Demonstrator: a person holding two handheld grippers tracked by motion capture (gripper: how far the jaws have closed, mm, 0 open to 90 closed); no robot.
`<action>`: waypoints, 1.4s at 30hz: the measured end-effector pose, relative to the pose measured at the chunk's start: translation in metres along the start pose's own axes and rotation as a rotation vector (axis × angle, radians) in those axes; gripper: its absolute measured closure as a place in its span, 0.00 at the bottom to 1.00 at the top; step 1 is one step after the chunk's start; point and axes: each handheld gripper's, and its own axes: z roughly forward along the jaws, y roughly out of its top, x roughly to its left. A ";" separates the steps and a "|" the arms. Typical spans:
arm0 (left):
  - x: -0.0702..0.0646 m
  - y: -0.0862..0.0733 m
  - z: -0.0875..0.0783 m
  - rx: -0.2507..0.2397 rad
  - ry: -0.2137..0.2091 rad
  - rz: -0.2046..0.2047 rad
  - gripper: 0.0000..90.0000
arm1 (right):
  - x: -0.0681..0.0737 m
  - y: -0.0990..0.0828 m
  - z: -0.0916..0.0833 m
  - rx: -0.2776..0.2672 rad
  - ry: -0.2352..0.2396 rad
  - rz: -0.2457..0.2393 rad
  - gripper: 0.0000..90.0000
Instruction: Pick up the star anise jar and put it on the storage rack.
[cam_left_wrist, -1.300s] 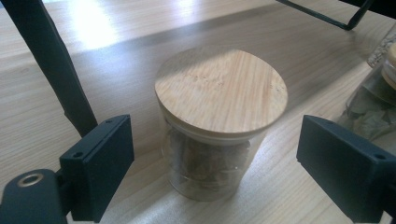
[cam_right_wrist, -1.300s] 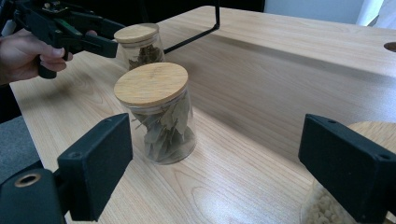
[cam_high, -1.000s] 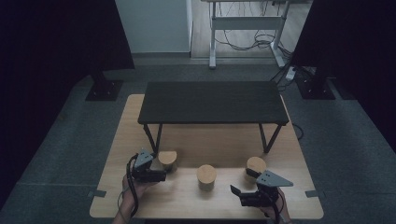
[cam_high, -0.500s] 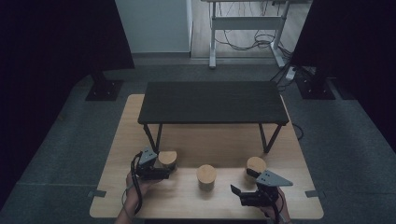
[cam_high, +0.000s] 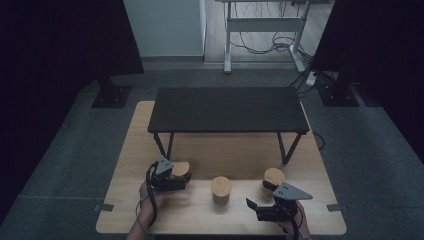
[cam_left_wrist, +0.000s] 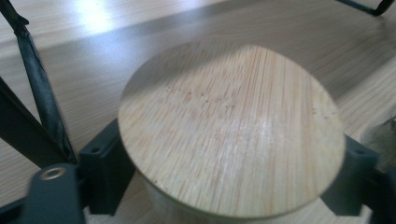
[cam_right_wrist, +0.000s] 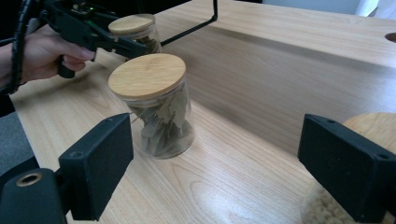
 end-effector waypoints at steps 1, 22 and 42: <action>0.000 -0.001 0.000 -0.005 0.003 -0.006 0.27 | 0.001 0.000 0.000 0.002 0.002 -0.004 0.11; 0.000 -0.001 -0.001 -0.011 0.007 -0.002 0.28 | 0.006 -0.003 0.007 0.025 0.020 -0.027 0.11; -0.006 0.013 -0.027 -0.076 -0.017 0.031 0.28 | 0.004 -0.006 0.011 0.043 0.010 -0.029 0.11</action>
